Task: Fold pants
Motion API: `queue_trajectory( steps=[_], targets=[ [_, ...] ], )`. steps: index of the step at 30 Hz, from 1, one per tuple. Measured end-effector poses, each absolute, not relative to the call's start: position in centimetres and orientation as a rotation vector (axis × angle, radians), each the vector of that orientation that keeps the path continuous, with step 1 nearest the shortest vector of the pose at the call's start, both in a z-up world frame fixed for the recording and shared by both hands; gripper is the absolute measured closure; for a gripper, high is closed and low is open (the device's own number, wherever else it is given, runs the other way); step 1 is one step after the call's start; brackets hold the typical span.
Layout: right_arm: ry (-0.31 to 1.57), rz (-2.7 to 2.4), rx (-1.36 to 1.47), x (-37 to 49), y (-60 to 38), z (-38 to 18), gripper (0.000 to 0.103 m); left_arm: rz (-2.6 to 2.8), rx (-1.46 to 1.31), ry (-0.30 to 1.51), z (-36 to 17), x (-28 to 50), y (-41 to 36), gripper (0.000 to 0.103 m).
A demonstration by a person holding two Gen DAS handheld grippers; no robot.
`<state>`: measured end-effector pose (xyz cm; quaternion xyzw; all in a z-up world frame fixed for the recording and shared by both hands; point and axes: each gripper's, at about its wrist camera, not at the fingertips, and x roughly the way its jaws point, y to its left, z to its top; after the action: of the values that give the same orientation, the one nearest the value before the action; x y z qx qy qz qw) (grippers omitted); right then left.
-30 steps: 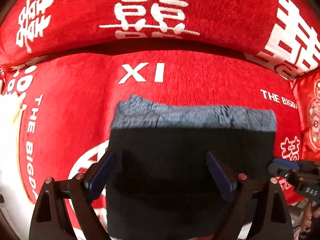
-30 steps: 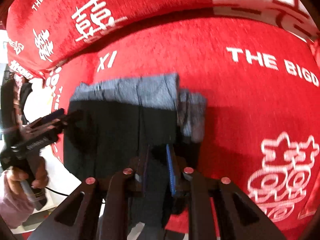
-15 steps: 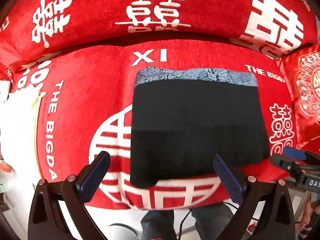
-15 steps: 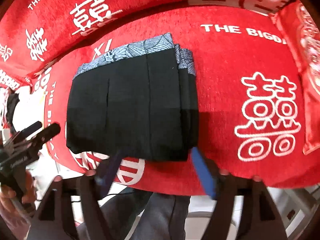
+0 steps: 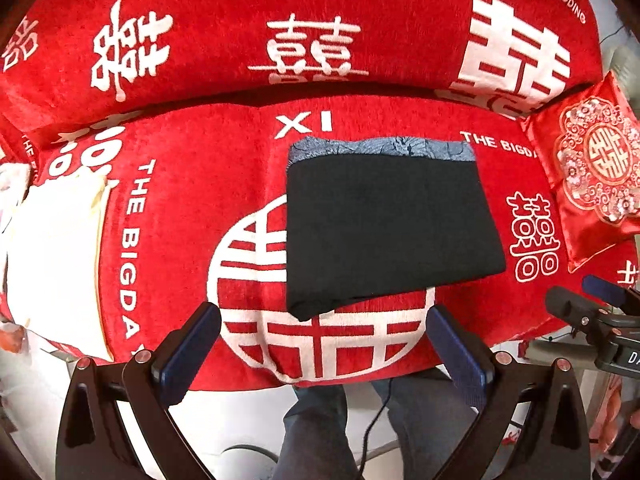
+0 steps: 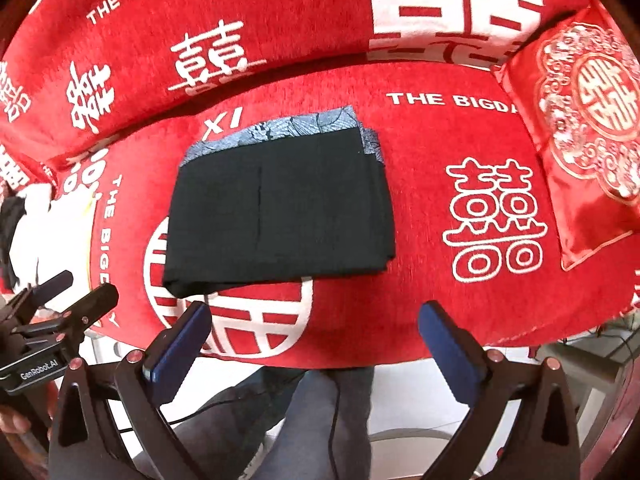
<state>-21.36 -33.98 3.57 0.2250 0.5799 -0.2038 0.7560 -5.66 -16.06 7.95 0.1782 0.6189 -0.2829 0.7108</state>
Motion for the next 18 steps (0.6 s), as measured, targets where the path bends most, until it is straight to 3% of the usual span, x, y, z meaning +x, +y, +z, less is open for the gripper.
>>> queue_trajectory(
  steps=[18],
  targets=[
    [1.311,-0.392,0.447,-21.6,-34.2,6.2,0.0,-0.491,0.46,1.314,11.7,-8.5,-15.2,0.0]
  ],
)
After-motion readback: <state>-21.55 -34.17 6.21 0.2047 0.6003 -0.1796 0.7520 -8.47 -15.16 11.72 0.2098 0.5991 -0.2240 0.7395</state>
